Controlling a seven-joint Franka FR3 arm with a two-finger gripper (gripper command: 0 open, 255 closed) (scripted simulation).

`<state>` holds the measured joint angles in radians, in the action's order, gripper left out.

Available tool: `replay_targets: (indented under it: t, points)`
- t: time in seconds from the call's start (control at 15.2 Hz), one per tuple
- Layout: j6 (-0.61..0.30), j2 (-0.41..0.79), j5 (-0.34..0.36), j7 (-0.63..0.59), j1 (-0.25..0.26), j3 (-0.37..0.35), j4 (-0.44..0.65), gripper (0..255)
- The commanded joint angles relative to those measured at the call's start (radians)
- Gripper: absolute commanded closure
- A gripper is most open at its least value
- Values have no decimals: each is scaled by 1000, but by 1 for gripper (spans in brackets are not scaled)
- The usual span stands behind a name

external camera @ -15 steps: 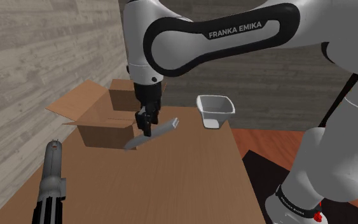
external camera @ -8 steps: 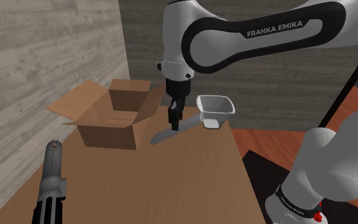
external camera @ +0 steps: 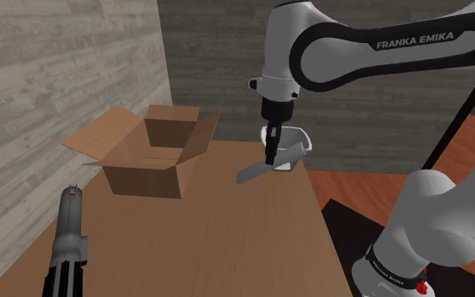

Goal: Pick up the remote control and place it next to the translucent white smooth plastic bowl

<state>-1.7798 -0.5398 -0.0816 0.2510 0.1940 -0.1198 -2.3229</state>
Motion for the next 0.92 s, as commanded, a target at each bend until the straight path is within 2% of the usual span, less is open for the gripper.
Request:
replay_targets:
  t: [0.0, 0.33, 0.86]
  points:
    - [16, -58, 15, 46, -14, 37, -44, 255]
    - [60, -187, 65, 142, -51, 122, -132, 255]
    - [-47, -187, 64, 144, -51, 122, -240, 255]
